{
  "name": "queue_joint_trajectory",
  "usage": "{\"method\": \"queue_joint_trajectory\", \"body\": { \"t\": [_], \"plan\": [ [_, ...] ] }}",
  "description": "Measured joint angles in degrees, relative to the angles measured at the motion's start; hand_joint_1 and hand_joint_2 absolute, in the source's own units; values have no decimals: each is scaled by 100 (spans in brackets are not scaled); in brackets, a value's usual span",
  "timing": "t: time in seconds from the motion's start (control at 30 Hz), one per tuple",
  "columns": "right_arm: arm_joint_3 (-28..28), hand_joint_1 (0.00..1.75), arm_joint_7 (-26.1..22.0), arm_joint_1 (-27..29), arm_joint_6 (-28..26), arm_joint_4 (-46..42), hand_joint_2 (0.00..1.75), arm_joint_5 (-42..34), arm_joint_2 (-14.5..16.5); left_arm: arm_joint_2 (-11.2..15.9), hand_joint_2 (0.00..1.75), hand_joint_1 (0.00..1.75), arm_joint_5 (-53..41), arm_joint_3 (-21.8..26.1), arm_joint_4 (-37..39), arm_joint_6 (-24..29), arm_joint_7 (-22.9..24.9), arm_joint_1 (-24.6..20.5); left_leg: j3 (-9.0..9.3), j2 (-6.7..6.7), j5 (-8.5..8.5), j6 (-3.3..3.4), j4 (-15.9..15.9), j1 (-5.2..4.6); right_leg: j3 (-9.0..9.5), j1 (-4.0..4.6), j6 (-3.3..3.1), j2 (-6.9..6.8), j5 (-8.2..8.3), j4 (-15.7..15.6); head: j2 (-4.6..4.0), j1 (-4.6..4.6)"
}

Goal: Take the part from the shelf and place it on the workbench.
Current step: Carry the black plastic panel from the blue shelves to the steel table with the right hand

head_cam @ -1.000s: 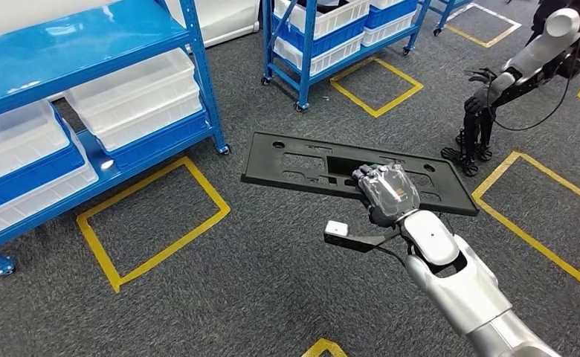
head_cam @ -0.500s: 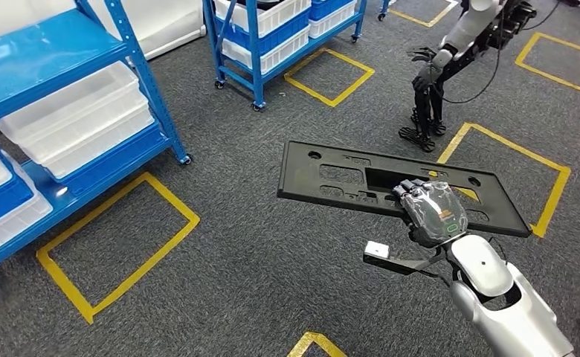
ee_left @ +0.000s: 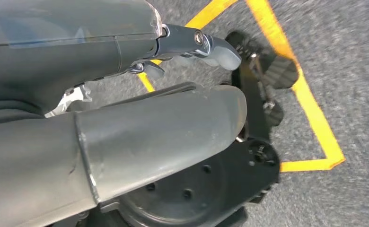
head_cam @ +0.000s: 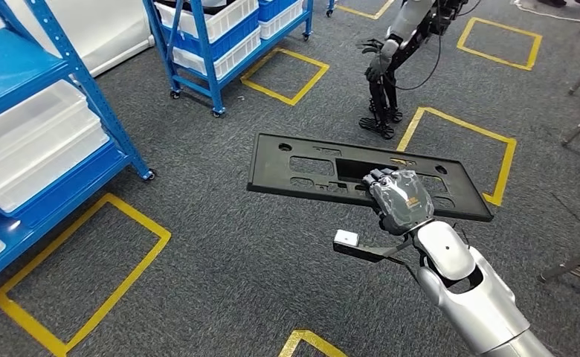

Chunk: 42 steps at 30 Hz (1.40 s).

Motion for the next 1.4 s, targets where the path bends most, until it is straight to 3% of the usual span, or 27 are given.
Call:
{"method": "queue_joint_trajectory", "body": {
  "t": [0.07, 0.13, 0.17, 0.2, 0.27, 0.33, 0.37, 0.43, 0.5, 0.57, 0.63, 0.67, 0.7, 0.73, 0.8, 0.87, 0.93, 0.97, 1.03, 1.1, 1.17, 1.2, 1.23, 1.3, 1.37, 1.4],
  "plan": [
    [22, 175, 5, -40, -2, 24, 175, 2, 20, 2, 0, 0, 2, 1, 0, 1, -4, 8, 27, 142, 22, 37, -48, 4, -280, -16, 68, -344, -304, 566, -1, 11],
    [41, 175, 11, -54, -3, 60, 175, 2, 44, 4, 0, 0, 4, 1, 0, 3, -8, 17, 28, 283, 9, 37, -46, -1, -618, -73, 136, -451, -537, 1208, 0, 12],
    [55, 175, 13, -51, -3, 82, 175, 2, 50, 4, 0, 0, 4, 1, 0, 3, -9, 18, 33, 353, -4, 27, -43, -1, -681, -102, 162, -470, -513, 1310, 0, 11],
    [68, 175, 14, -50, -3, 102, 175, 2, 54, 3, 0, 0, 3, 1, 0, 5, -8, 17, 44, 423, -21, 12, -39, 1, -628, -125, 183, -498, -388, 1191, 0, 12],
    [87, 175, 17, -56, -4, 126, 175, -1, 64, -3, 0, 0, 1, 1, -1, 13, -5, 15, 86, 548, -72, -40, -30, 1, -256, -143, 202, -682, -30, 469, 0, 13],
    [101, 175, 22, -75, -7, 137, 175, -13, 85, -6, 0, 0, -1, 2, -3, 32, -3, 12, 129, 654, -134, -119, -15, -22, 35, -102, 139, -844, 143, -91, 1, 11],
    [108, 175, 25, -86, -8, 143, 175, -22, 94, -6, 0, 0, -1, 2, -4, 41, -1, 9, 149, 705, -157, -159, -19, -36, 73, -73, 92, -859, 136, -174, 1, 10],
    [118, 175, 27, -103, -9, 158, 175, -34, 105, -8, 0, 0, 1, 2, -4, 55, 1, -7, 189, 790, -196, -222, -29, -31, 69, -53, -3, -717, 135, -179, 1, 9],
    [121, 175, 28, -128, -10, 166, 175, -38, 120, -10, 0, 0, 2, 2, -4, 60, 3, -22, 148, 625, -336, -265, 144, 2, 88, -65, -89, -602, 142, -206, 1, 8],
    [126, 175, 28, -165, -10, 173, 175, -39, 145, -12, 0, 0, 4, 2, -4, 61, 4, -17, -140, 317, -669, -272, 763, 23, 106, -61, -163, -496, 140, -219, 1, 8],
    [139, 175, 28, -182, -9, 192, 175, -39, 167, -16, 0, 0, 5, 2, -4, 61, 10, 1, -552, 191, -940, -262, 1517, 19, 109, -29, -201, -359, 130, -212, 0, 8],
    [149, 175, 28, -182, -8, 205, 175, -39, 174, -17, 0, 0, 5, 2, -4, 61, 13, 11, -676, 174, -925, -252, 1685, 16, 112, -12, -211, -277, 126, -205, 0, 8],
    [161, 175, 28, -182, -8, 217, 175, -39, 179, -17, 0, 0, 5, 3, -4, 61, 16, 15, -696, 159, -792, -233, 1628, 12, 117, 1, -214, -192, 122, -195, -1, 8],
    [173, 175, 28, -184, -7, 225, 175, -39, 182, -16, 0, 0, 7, 3, -4, 60, 15, 17, -614, 119, -565, -205, 1356, 8, 123, 9, -213, -107, 116, -181, -1, 8],
    [192, 175, 28, -197, -7, 231, 175, -40, 186, -11, 0, 0, 6, 3, -4, 55, 8, 14, -343, -112, -160, -139, 605, 8, 118, 15, -190, 37, 98, -139, -1, 9],
    [203, 175, 30, -213, -7, 239, 175, -42, 187, -6, 0, 0, 11, 4, -4, 45, 1, 9, -185, -281, -45, -99, 219, 1, 80, 1, -134, 166, 98, -115, -1, 8],
    [205, 175, 31, -216, -5, 244, 175, -43, 181, -6, 0, 0, 45, 5, -4, 16, -5, 0, -146, -203, -41, -67, 164, -8, 47, -21, -55, 287, 127, -135, 0, 8],
    [203, 175, 31, -212, -5, 245, 175, -45, 177, -7, 0, 0, 63, 6, -4, -2, -7, -7, -128, -135, -18, -36, 124, -4, 35, -20, -24, 239, 120, -121, 0, 10],
    [199, 175, 34, -225, -7, 246, 175, -48, 165, -8, 0, 0, 87, 7, -4, -26, -10, -7, -84, 14, 31, 34, 34, 9, -94, -2, 23, -65, -57, 153, 0, 16],
    [196, 175, 52, -230, -16, 244, 175, -49, 148, -8, 0, 0, 96, 7, -4, -40, -10, 8, -68, 165, 35, 72, 5, -8, -411, -25, 69, -365, -407, 813, 0, 21],
    [167, 175, 87, -139, -34, 189, 175, -71, 57, -8, 0, 0, 64, 7, -4, -49, -5, 20, -65, 306, 18, 78, 6, -16, -668, -76, 121, -440, -569, 1330, -1, 22],
    [127, 175, 101, -53, -43, 124, 175, -100, -35, -10, 0, 0, 35, 7, -4, -55, -3, 22, -58, 368, 4, 72, 9, -15, -649, -101, 144, -464, -494, 1300, -1, 23],
    [69, 175, 106, 44, -50, 35, 175, -144, -143, -15, 0, 0, -2, 7, -4, -62, -2, 23, -45, 423, -13, 59, 13, -14, -513, -121, 159, -503, -333, 1051, -1, 23],
    [-100, 175, 69, 232, -82, -188, 175, -271, -376, -26, 0, 0, -54, 8, -4, -89, -12, 30, -6, 525, -67, 8, 32, -31, -91, -111, 155, -728, -4, 271, 0, 23],
    [-311, 175, 5, 399, -126, -406, 175, -395, -583, -32, 0, 0, -78, 9, -4, -121, -35, 35, 33, 621, -123, -62, 46, -58, 119, -60, 93, -867, 95, -144, 0, 20],
    [-425, 175, -25, 481, -141, -501, 175, -448, -682, -32, 0, 0, -86, 9, -4, -134, -45, 32, 52, 671, -144, -94, 44, -69, 121, -32, 55, -842, 76, -164, 0, 19]
  ]
}}
